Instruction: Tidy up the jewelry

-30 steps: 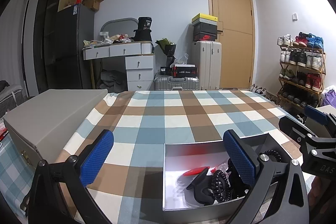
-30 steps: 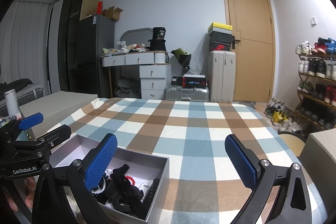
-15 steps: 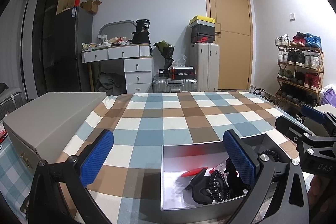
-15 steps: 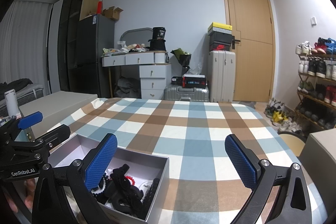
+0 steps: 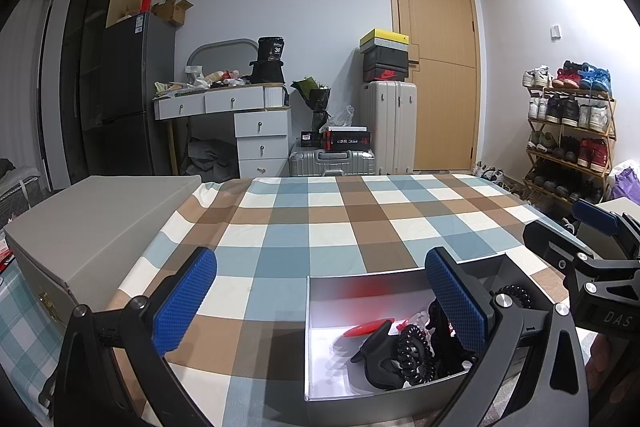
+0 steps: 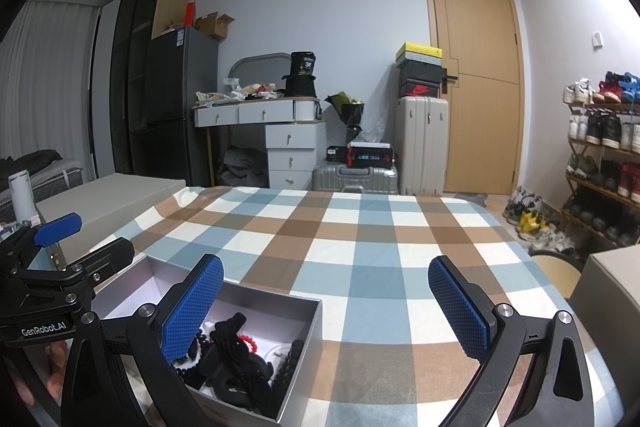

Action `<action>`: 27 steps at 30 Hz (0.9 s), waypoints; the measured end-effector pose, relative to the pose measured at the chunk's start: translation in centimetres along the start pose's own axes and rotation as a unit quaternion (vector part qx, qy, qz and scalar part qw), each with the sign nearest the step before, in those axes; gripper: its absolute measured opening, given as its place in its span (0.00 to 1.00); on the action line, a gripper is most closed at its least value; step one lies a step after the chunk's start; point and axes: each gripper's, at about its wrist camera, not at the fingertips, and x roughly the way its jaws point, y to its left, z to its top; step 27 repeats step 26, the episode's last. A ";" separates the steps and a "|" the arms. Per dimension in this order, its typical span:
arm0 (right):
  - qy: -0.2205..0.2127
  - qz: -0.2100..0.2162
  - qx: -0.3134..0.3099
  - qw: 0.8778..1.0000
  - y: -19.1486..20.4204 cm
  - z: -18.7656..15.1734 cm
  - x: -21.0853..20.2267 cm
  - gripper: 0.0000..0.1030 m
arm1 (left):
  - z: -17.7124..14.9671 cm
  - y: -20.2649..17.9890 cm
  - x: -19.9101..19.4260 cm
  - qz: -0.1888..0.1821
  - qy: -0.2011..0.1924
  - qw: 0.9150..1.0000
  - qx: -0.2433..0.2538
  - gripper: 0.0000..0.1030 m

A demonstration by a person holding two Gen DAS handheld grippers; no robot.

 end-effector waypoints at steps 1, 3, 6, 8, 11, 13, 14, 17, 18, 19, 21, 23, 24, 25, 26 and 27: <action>0.000 0.000 0.000 1.000 0.0 0.0 0.0 1.00 | 0.0 0.0 0.0 0.000 0.000 1.000 0.000 0.99; 0.000 0.000 0.000 1.000 0.0 0.0 0.0 1.00 | 0.0 0.0 0.0 -0.001 0.000 1.000 0.000 0.99; 0.000 -0.001 0.000 1.000 -0.1 0.0 0.0 1.00 | 0.0 0.0 0.0 -0.001 0.000 1.000 0.000 0.99; 0.000 -0.001 0.000 1.000 -0.1 0.0 0.0 1.00 | 0.0 0.0 0.0 0.000 0.000 1.000 0.000 0.99; 0.000 -0.001 0.000 1.000 -0.1 0.0 0.0 1.00 | 0.0 0.0 0.0 -0.001 0.000 1.000 0.000 0.99; 0.000 -0.001 0.000 1.000 -0.1 0.0 0.0 1.00 | 0.0 -0.1 0.0 -0.001 0.000 1.000 0.001 0.99; 0.000 -0.001 0.000 1.000 -0.1 0.0 0.0 1.00 | 0.0 -0.1 0.1 -0.002 0.000 1.000 0.001 0.99; 0.000 -0.001 0.000 1.000 -0.1 0.0 0.0 1.00 | 0.0 -0.2 0.1 -0.002 0.000 1.000 0.001 0.99; 0.000 -0.001 0.000 1.000 -0.1 0.0 0.0 1.00 | 0.0 -0.2 0.1 -0.002 0.000 1.000 0.001 0.99; 0.000 -0.001 0.000 1.000 -0.1 0.0 0.0 1.00 | 0.0 -0.2 0.1 -0.001 0.001 1.000 0.001 0.99; 0.000 -0.001 0.000 1.000 -0.1 0.0 0.0 1.00 | 0.0 -0.1 0.0 -0.002 0.000 1.000 0.001 0.99; 0.000 -0.001 0.000 1.000 -0.1 0.0 0.0 1.00 | 0.0 -0.2 0.1 -0.002 0.000 1.000 0.001 0.99; 0.000 -0.001 0.000 1.000 -0.1 0.0 0.0 1.00 | 0.0 -0.2 0.0 -0.002 0.000 1.000 0.001 0.99; 0.000 -0.001 0.000 1.000 -0.1 0.0 0.0 1.00 | -0.1 -0.2 0.1 -0.001 -0.001 1.000 0.000 0.99; 0.000 -0.001 0.000 1.000 -0.1 0.0 0.0 1.00 | -0.1 -0.2 0.1 0.001 0.000 1.000 -0.001 0.99; 0.000 -0.001 0.000 1.000 -0.1 0.0 0.0 1.00 | -0.1 -0.2 0.1 0.001 0.000 1.000 -0.001 0.99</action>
